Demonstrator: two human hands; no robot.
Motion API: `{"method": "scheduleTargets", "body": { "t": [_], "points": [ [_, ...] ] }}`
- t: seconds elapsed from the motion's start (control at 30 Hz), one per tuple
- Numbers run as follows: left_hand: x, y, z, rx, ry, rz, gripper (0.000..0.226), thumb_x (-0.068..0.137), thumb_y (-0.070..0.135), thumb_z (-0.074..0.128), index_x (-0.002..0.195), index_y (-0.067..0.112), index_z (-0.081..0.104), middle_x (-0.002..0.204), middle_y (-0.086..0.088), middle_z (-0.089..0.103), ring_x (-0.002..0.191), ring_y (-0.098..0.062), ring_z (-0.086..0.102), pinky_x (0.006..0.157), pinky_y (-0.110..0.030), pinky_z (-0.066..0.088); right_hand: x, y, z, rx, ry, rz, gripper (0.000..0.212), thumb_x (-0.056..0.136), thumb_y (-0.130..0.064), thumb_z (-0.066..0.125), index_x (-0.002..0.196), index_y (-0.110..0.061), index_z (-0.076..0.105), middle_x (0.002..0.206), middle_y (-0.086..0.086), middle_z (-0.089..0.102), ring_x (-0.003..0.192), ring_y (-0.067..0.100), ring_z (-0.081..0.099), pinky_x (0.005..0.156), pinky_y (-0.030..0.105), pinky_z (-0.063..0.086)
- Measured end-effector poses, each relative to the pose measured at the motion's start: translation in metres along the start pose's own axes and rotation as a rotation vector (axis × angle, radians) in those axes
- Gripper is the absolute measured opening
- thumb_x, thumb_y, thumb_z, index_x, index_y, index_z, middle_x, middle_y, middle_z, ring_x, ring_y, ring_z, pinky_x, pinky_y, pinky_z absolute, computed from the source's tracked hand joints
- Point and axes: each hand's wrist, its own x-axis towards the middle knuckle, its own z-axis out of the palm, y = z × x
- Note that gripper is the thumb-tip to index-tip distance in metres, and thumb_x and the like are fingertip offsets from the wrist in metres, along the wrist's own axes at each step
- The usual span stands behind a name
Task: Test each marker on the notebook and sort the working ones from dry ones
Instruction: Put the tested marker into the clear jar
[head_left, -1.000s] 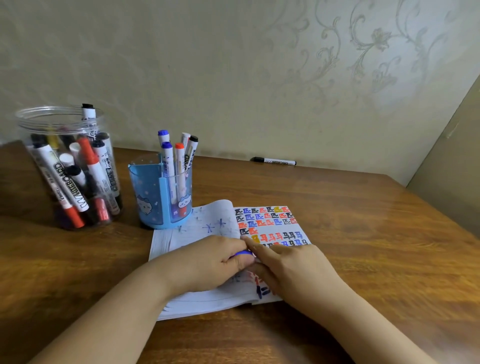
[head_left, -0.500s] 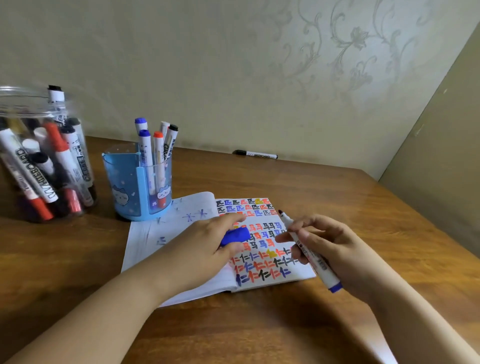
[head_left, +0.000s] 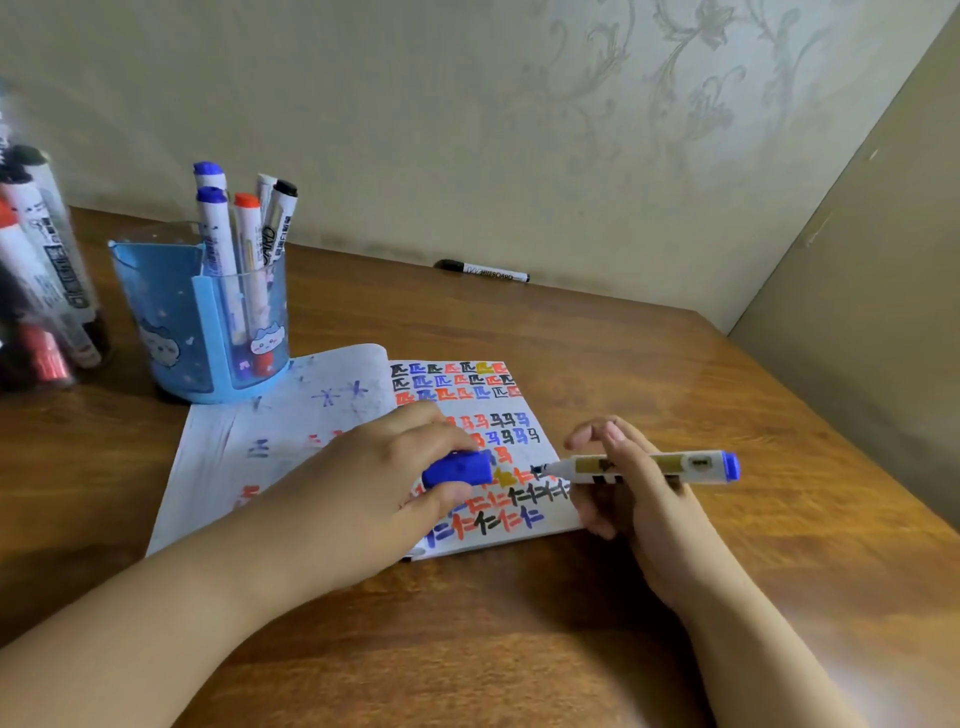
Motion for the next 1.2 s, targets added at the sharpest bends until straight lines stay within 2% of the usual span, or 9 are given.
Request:
{"method": "scheduleTargets", "body": {
  "t": [0.1,0.23,0.37,0.53,0.6,0.7,0.87,0.97,1.2],
  "points": [
    [0.0,-0.002,0.003,0.004,-0.017,0.004,0.029,0.088,0.044,0.05,0.117,0.041,0.05,0.093,0.035,0.037,0.094,0.015,0.041,0.072,-0.002,0.033,0.001,-0.001,0.002,-0.124,0.095,0.016,0.027,0.087,-0.033,0.056,0.068,-0.014,0.052,0.05,-0.003,0.048,0.051,0.009,0.041,0.051,0.023,0.032],
    [0.0,-0.004,0.005,0.018,-0.048,0.007,0.03,0.089,0.044,0.049,0.118,0.041,0.048,0.09,0.035,0.036,0.093,0.018,0.039,0.072,-0.002,0.034,0.0,0.002,-0.001,-0.306,0.098,0.052,0.024,0.085,-0.014,0.063,0.07,-0.006,0.046,0.046,-0.011,0.055,0.043,-0.004,0.05,0.044,0.016,0.033],
    [0.001,-0.005,0.005,0.033,-0.058,-0.013,0.03,0.089,0.044,0.049,0.119,0.041,0.047,0.089,0.034,0.035,0.089,0.016,0.04,0.069,-0.004,0.034,0.001,0.004,-0.002,-0.4,0.121,0.037,0.029,0.085,-0.016,0.063,0.066,-0.009,0.041,0.047,-0.009,0.051,0.048,-0.004,0.051,0.045,0.019,0.03],
    [0.0,-0.006,0.005,0.023,-0.065,-0.02,0.028,0.088,0.044,0.05,0.116,0.04,0.05,0.089,0.03,0.039,0.087,0.012,0.043,0.067,-0.007,0.034,0.003,0.009,-0.001,-0.45,0.173,-0.011,0.032,0.085,-0.019,0.063,0.064,-0.012,0.04,0.056,0.01,0.052,0.056,0.026,0.054,0.043,0.017,0.028],
    [0.0,-0.006,0.005,0.02,-0.067,-0.022,0.027,0.088,0.044,0.05,0.115,0.04,0.051,0.089,0.029,0.04,0.089,0.011,0.043,0.068,-0.008,0.035,0.003,0.009,-0.001,-0.467,0.171,-0.016,0.034,0.085,-0.017,0.064,0.063,-0.013,0.039,0.056,0.008,0.053,0.053,0.02,0.053,0.042,0.014,0.027],
    [0.0,-0.006,0.005,0.018,-0.069,-0.024,0.027,0.088,0.043,0.05,0.115,0.04,0.051,0.089,0.029,0.04,0.089,0.011,0.044,0.069,-0.007,0.035,0.003,0.01,-0.002,-0.479,0.145,-0.005,0.035,0.085,-0.018,0.063,0.062,-0.015,0.037,0.064,0.02,0.054,0.058,0.017,0.05,0.042,0.015,0.026],
    [0.0,-0.007,0.005,0.008,-0.068,-0.018,0.025,0.089,0.041,0.051,0.114,0.039,0.051,0.087,0.03,0.039,0.091,0.018,0.039,0.072,-0.005,0.033,0.002,0.009,-0.002,-0.459,0.129,-0.003,0.034,0.085,-0.019,0.062,0.062,-0.015,0.037,0.055,0.003,0.048,0.056,0.014,0.046,0.043,0.016,0.025],
    [0.0,-0.007,0.004,0.008,-0.073,-0.022,0.024,0.089,0.041,0.05,0.114,0.04,0.05,0.088,0.03,0.039,0.091,0.019,0.038,0.071,-0.004,0.033,0.002,0.01,-0.003,-0.472,0.126,-0.003,0.032,0.084,-0.017,0.061,0.064,-0.011,0.037,0.057,0.009,0.048,0.055,0.021,0.048,0.045,0.018,0.026],
    [0.0,-0.008,0.004,0.018,-0.077,-0.023,0.026,0.088,0.042,0.05,0.115,0.04,0.051,0.088,0.03,0.04,0.091,0.02,0.038,0.068,-0.005,0.033,0.002,0.01,-0.003,-0.409,0.167,0.005,0.031,0.083,-0.01,0.06,0.063,-0.012,0.036,0.05,-0.005,0.042,0.05,0.007,0.045,0.046,0.021,0.027]
  ]
}}
